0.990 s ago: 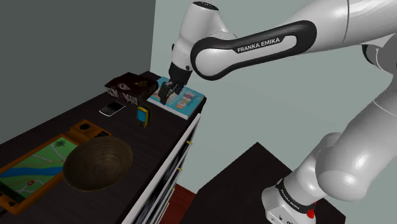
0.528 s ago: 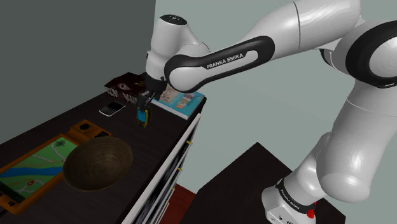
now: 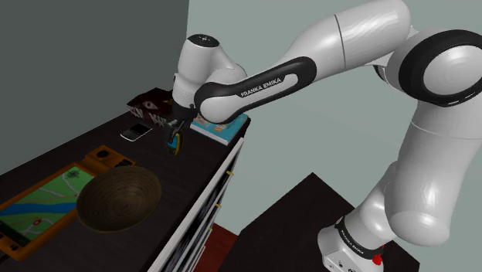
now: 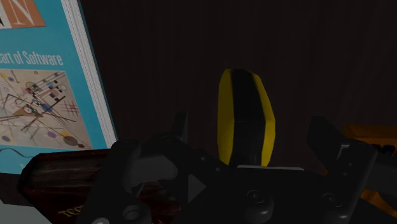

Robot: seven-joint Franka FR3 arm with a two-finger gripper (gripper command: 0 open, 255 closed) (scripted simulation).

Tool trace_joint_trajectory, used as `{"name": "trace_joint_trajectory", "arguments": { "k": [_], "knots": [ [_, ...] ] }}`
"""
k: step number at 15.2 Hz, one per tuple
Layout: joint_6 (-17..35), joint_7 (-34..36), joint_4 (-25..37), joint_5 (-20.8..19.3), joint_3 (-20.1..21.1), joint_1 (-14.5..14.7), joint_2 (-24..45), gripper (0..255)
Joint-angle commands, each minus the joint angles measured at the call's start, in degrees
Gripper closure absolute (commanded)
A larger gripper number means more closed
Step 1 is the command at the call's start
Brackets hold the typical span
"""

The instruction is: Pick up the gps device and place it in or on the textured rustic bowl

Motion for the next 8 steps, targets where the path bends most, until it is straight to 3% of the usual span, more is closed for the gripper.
{"name": "trace_joint_trajectory", "arguments": {
  "k": [1,6,7,8],
  "knots": [
    [0.2,0.0,0.0,-0.1,-0.1,0.0,0.2,0],
    [0.2,0.0,0.0,-0.1,-0.1,0.0,0.2,0],
    [0.2,0.0,0.0,-0.1,-0.1,0.0,0.2,255],
    [0.2,0.0,0.0,-0.1,-0.1,0.0,0.2,255]
  ]
}}
